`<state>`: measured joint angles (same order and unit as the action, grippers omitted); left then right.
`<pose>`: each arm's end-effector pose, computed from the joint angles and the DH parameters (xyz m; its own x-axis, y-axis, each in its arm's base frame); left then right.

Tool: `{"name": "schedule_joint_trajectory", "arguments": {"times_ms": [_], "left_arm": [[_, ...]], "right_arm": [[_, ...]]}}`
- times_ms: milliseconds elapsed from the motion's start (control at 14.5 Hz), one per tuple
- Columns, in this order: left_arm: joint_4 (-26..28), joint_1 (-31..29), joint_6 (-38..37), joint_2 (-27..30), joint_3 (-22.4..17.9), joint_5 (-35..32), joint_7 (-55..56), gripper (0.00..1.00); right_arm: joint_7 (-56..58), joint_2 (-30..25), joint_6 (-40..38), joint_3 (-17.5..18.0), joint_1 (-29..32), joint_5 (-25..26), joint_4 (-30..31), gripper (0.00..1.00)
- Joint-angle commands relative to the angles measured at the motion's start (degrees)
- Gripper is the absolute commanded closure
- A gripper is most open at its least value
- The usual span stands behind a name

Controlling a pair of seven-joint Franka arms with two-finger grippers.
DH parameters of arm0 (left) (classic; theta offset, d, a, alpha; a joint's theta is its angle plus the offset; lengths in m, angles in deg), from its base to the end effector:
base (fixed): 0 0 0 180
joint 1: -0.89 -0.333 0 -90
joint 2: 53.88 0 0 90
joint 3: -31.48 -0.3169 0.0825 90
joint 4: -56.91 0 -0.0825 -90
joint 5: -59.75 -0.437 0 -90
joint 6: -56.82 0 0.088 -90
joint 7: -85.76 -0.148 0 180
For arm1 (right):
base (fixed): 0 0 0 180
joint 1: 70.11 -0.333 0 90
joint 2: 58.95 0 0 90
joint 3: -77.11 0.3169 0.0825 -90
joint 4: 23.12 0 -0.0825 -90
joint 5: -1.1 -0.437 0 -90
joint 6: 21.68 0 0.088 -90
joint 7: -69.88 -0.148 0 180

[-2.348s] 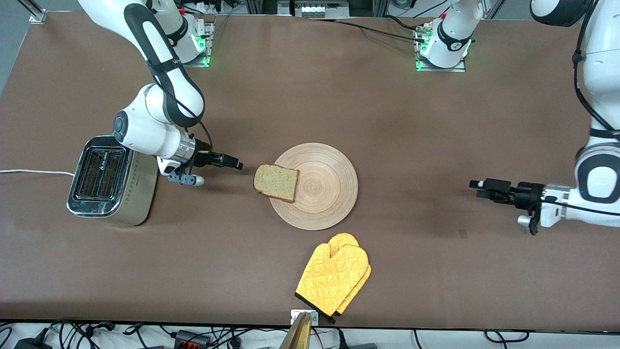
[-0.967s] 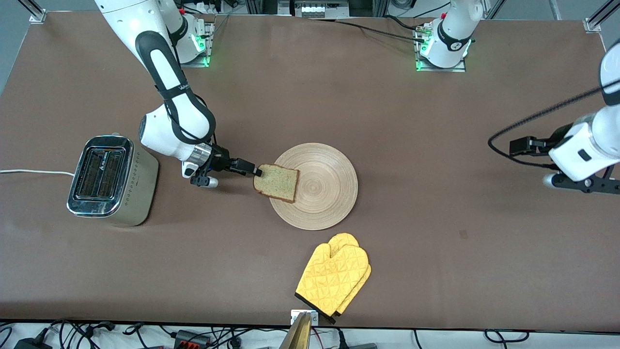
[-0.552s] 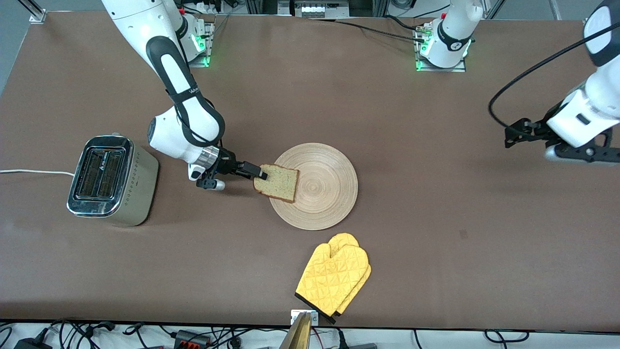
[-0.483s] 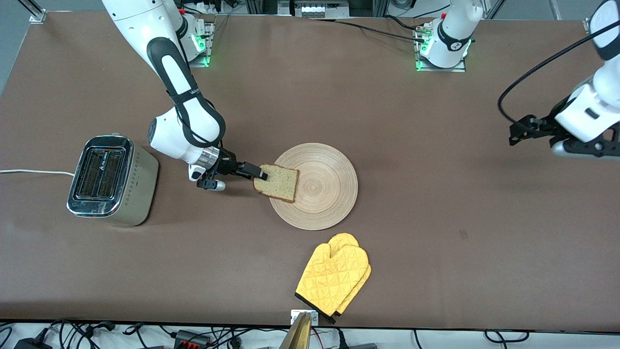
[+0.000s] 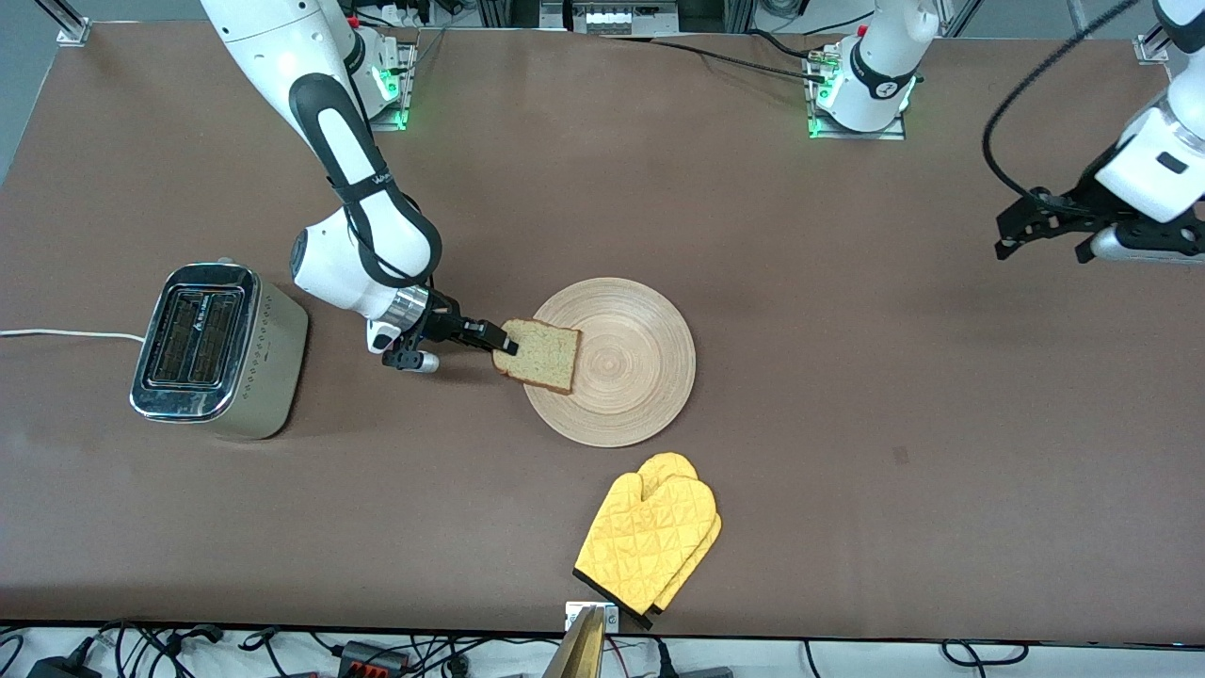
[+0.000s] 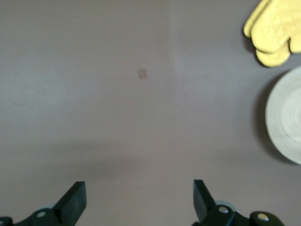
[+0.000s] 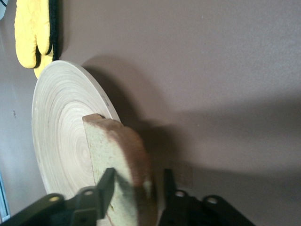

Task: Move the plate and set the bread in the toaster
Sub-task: 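Lift the bread slice with the right gripper toward the toaster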

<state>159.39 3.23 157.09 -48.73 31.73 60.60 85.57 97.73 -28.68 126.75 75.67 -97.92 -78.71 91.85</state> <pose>0.5925 -0.0288 0.5388 0.9976 -0.0458 0.0513 -0.0466 -0.9988 0.0142 0.5777 0.2885 0.1115 0.9667 -0.2537 -0.0337 -0.2140 -0.7292 -0.6500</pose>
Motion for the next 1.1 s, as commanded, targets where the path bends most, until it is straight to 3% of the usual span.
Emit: {"name": "schedule_joint_trajectory", "arguments": {"times_ms": [0, 138, 414, 552, 1036], "left_arm": [[-6.8, 0.6, -7.1, -2.2, 1.1, -0.1, 0.7, 0.0], [-7.6, 0.2, -7.7, -3.3, 0.8, 0.0, 0.5, 0.0], [-14.1, -0.4, -8.2, -7.5, 0.2, -2.2, 0.6, 0.0], [-14.3, -0.4, -8.2, -7.6, 0.5, -2.2, 0.5, 0.0], [-14.3, -0.3, -8.5, -7.5, 0.8, -2.3, 0.6, 0.0]], "right_arm": [[1.0, 0.3, 2.7, -0.1, -1.4, -2.2, -0.8, 0.6], [0.9, 0.3, 2.8, -0.1, -1.5, -3.2, -1.0, 0.65], [-0.2, -0.4, 2.8, -0.1, -1.6, -3.2, -1.9, 0.95], [-1.6, -0.6, 3.1, -0.1, -1.7, -3.1, -2.6, 1.0], [-2.1, -1.5, 3.7, -0.5, -1.8, -1.1, -3.2, 1.0]]}}
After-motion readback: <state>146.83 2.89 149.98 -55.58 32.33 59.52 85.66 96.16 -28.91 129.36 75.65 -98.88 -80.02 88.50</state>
